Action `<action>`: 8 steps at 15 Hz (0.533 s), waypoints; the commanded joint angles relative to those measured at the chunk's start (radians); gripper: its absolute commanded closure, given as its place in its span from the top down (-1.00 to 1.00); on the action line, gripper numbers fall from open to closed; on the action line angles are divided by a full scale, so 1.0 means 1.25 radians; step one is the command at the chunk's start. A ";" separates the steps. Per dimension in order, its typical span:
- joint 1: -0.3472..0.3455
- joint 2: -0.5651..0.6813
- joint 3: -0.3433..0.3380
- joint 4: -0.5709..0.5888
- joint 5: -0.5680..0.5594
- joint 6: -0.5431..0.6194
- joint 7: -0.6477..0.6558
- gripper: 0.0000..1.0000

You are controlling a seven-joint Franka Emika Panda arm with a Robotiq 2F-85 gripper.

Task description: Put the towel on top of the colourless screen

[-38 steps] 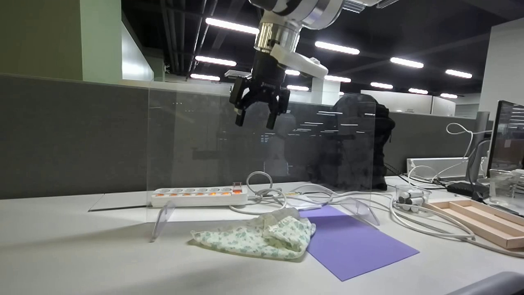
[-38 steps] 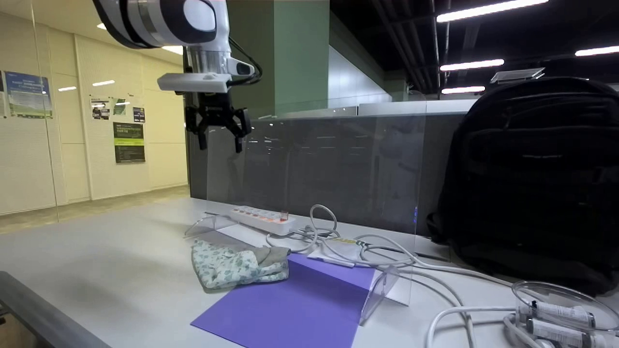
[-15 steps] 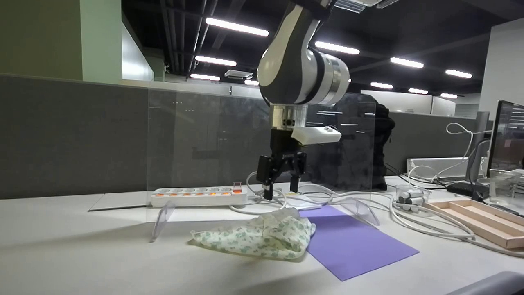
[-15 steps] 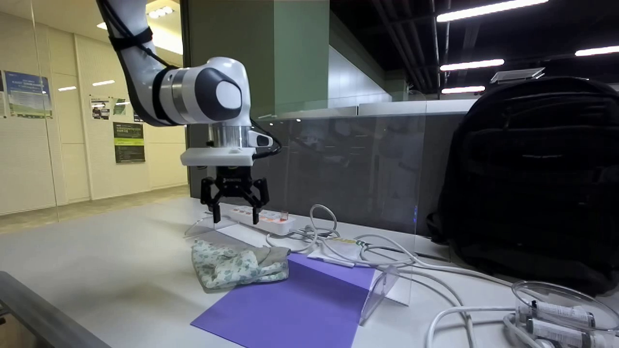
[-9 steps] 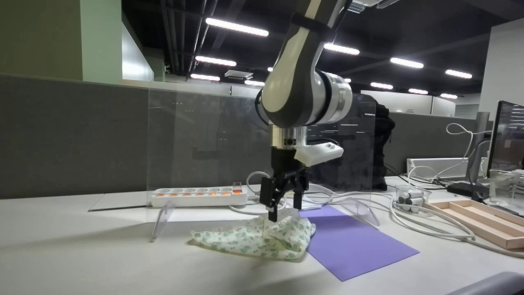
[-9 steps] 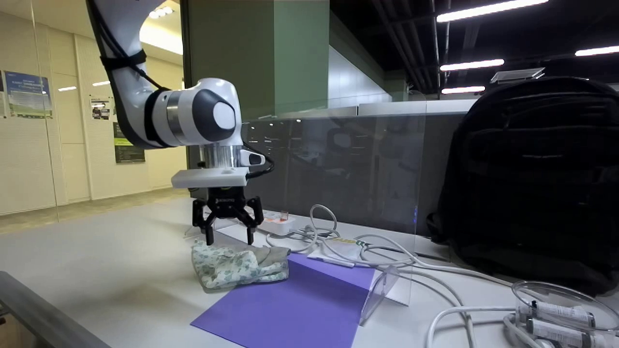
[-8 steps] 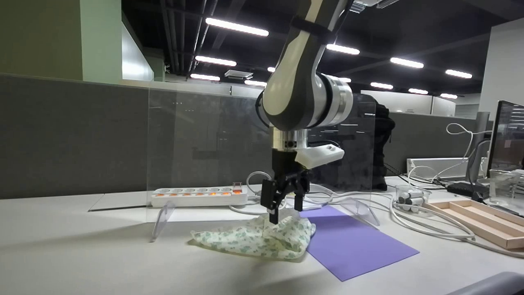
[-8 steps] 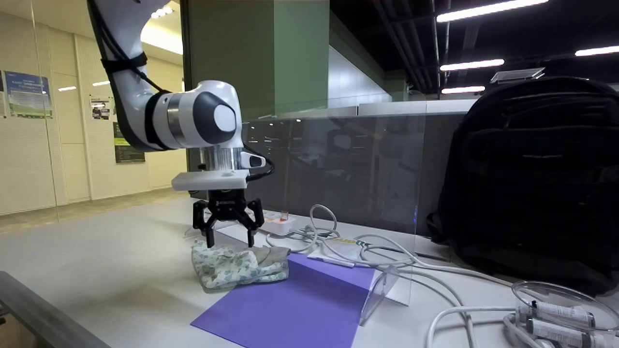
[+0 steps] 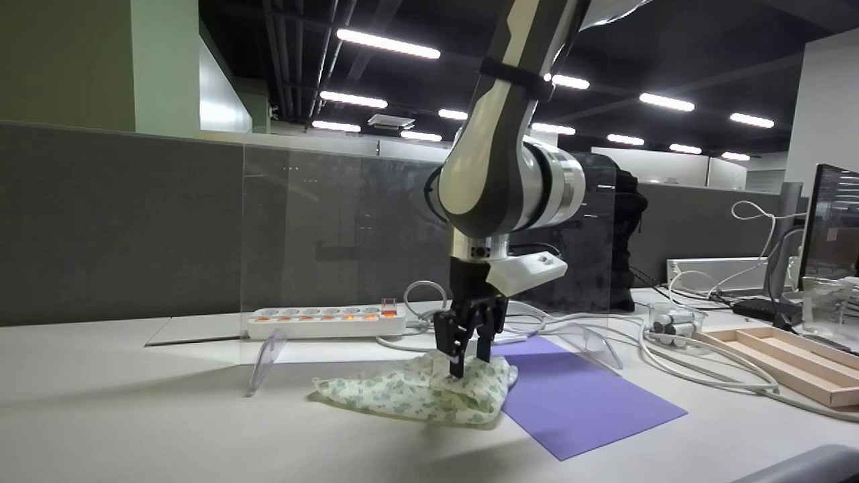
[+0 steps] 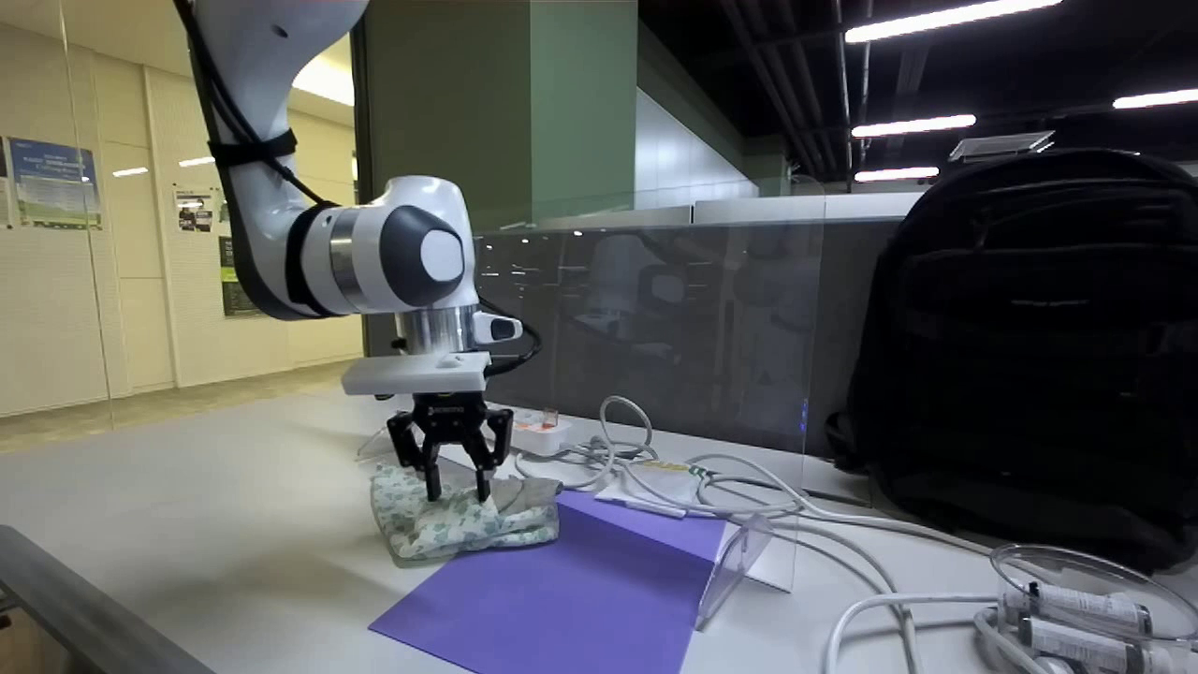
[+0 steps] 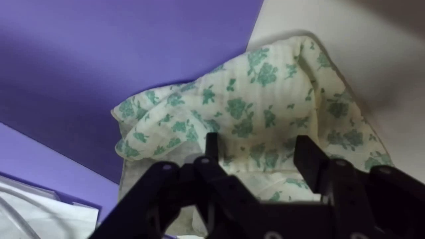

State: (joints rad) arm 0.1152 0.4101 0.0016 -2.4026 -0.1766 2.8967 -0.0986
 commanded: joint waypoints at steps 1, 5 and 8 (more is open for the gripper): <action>-0.003 -0.002 -0.001 -0.006 0.000 0.026 0.014 -0.35; -0.007 -0.007 0.005 -0.012 0.002 0.040 0.004 -0.91; -0.013 -0.015 0.015 -0.020 0.005 0.039 -0.006 -1.00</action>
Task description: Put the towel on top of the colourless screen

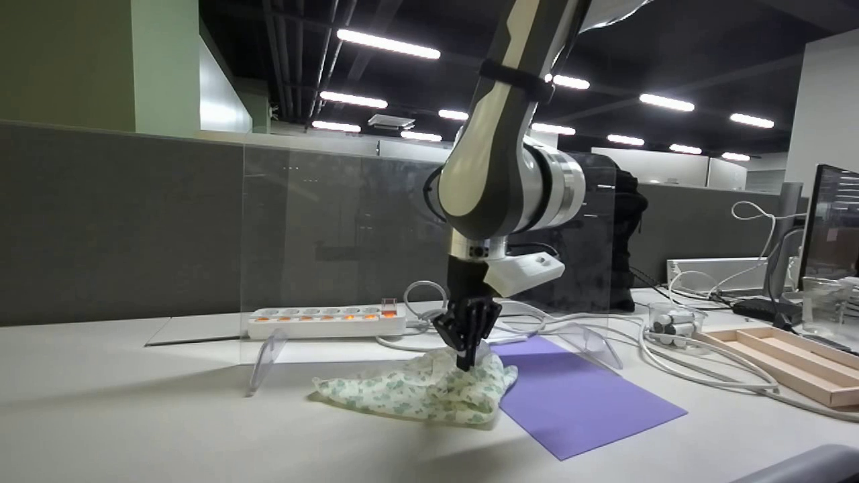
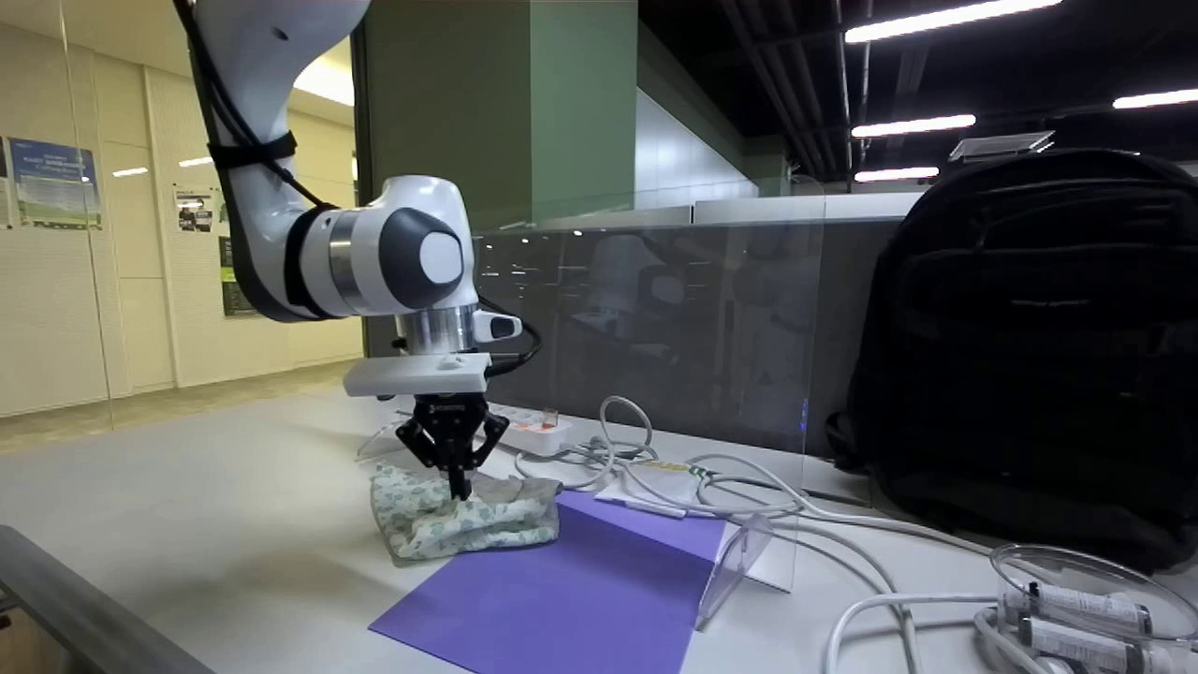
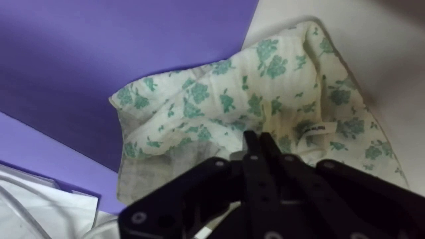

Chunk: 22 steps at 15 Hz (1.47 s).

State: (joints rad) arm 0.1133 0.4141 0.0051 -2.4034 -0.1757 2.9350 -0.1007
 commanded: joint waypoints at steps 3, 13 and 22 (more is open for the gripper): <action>-0.011 -0.022 0.015 -0.025 0.003 0.011 -0.007 -1.00; -0.003 -0.278 0.103 -0.169 0.018 -0.050 -0.050 -1.00; 0.044 -0.496 0.110 -0.217 0.118 -0.137 -0.108 -0.98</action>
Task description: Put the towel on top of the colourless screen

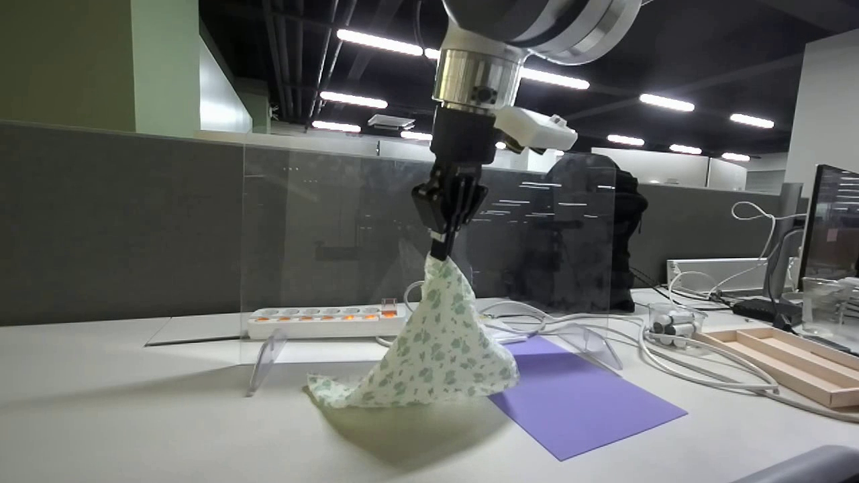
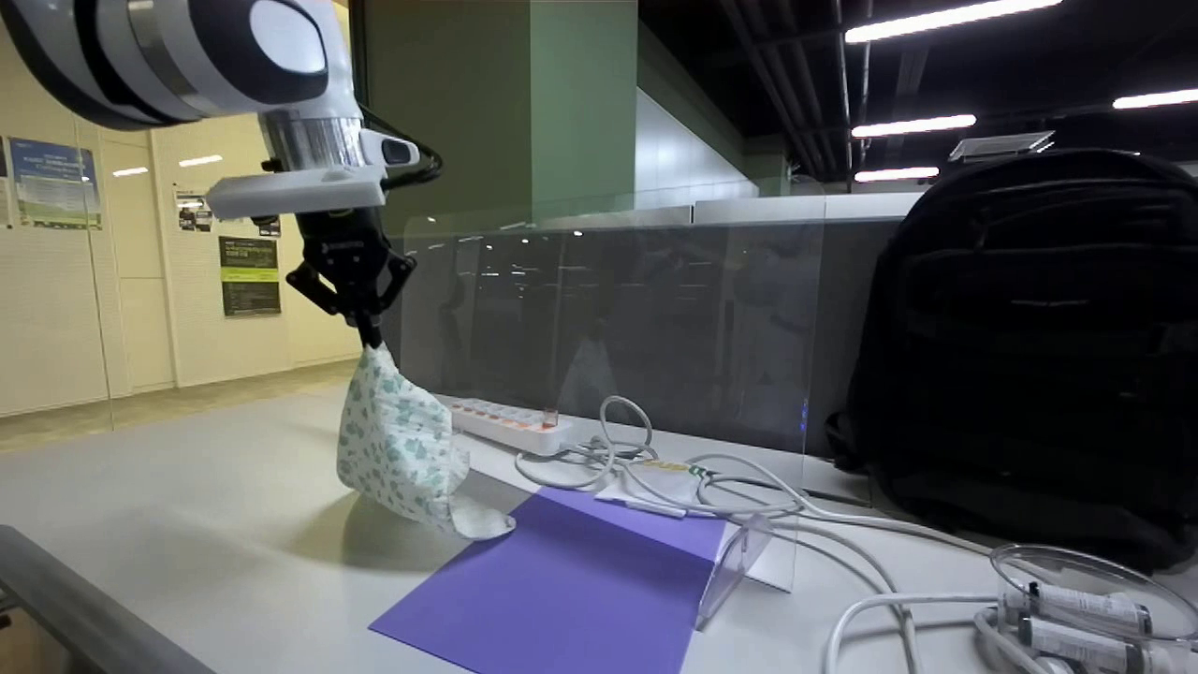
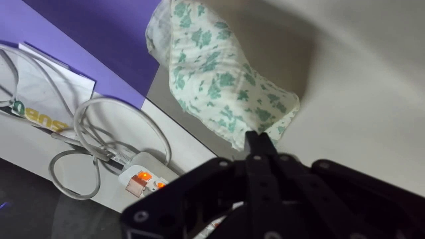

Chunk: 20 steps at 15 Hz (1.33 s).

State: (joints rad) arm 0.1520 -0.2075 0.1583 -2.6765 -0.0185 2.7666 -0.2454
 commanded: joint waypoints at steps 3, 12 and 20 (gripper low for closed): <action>0.014 -0.013 -0.015 -0.011 -0.008 -0.004 0.005 -0.98; -0.048 -0.143 0.034 0.036 -0.031 0.088 0.243 -1.00; -0.190 -0.279 0.128 0.110 -0.031 0.165 0.415 -1.00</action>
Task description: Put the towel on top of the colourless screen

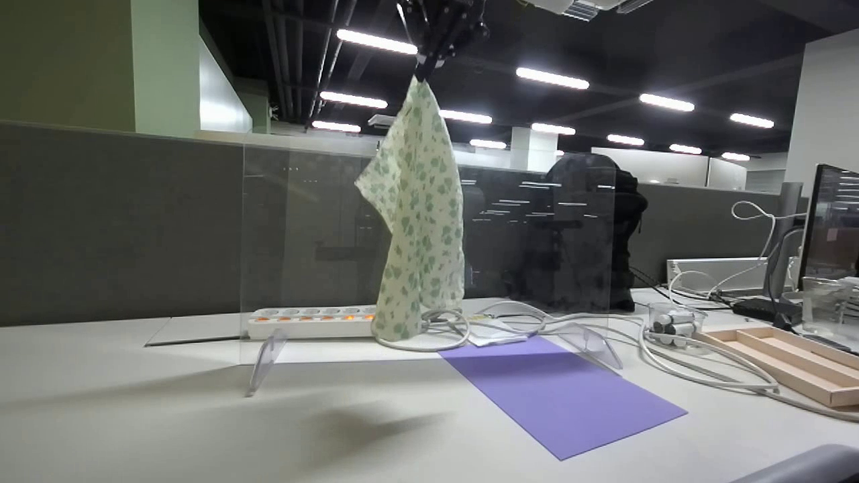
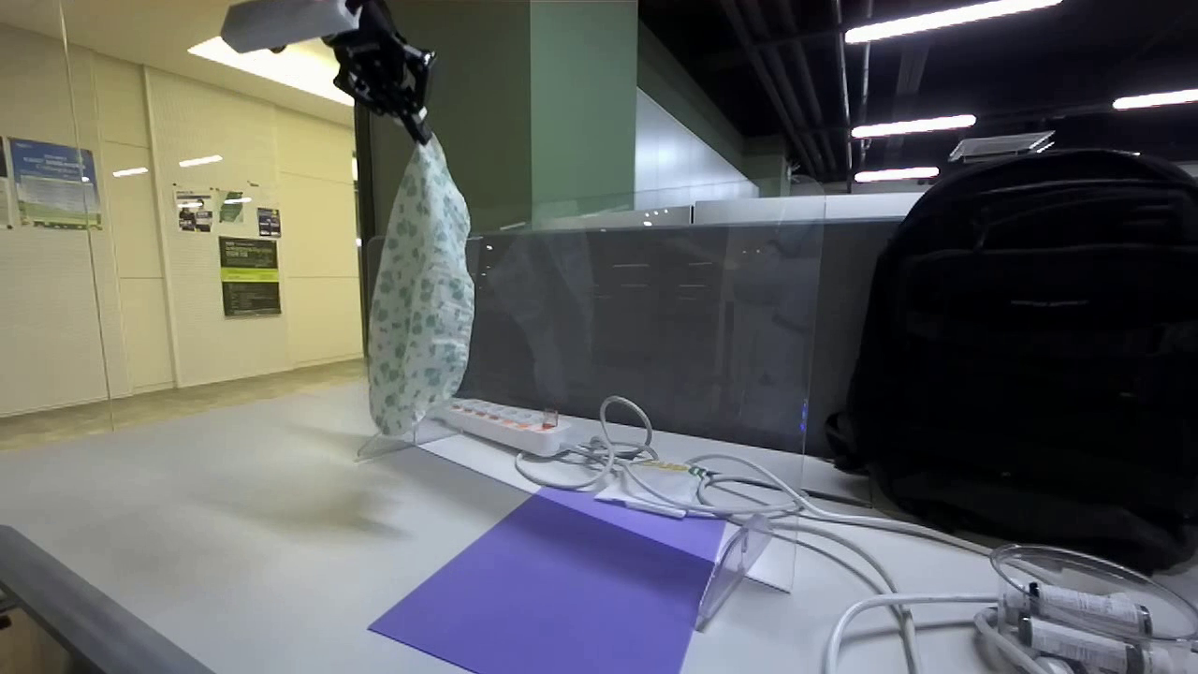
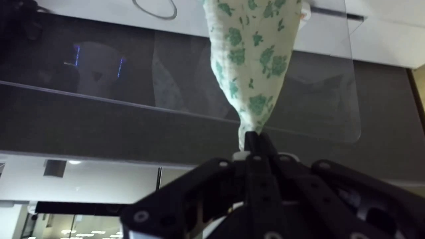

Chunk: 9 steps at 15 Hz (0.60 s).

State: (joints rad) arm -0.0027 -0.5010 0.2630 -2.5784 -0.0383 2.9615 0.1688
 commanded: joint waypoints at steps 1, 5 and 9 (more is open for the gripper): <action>-0.092 -0.057 0.058 0.047 -0.014 0.012 0.101 -1.00; -0.211 -0.092 0.114 0.113 -0.007 0.017 0.176 -1.00; -0.231 -0.097 0.114 0.113 -0.007 0.019 0.161 -0.98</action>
State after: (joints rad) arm -0.2992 -0.6242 0.4136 -2.4373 -0.0371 2.9856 0.3657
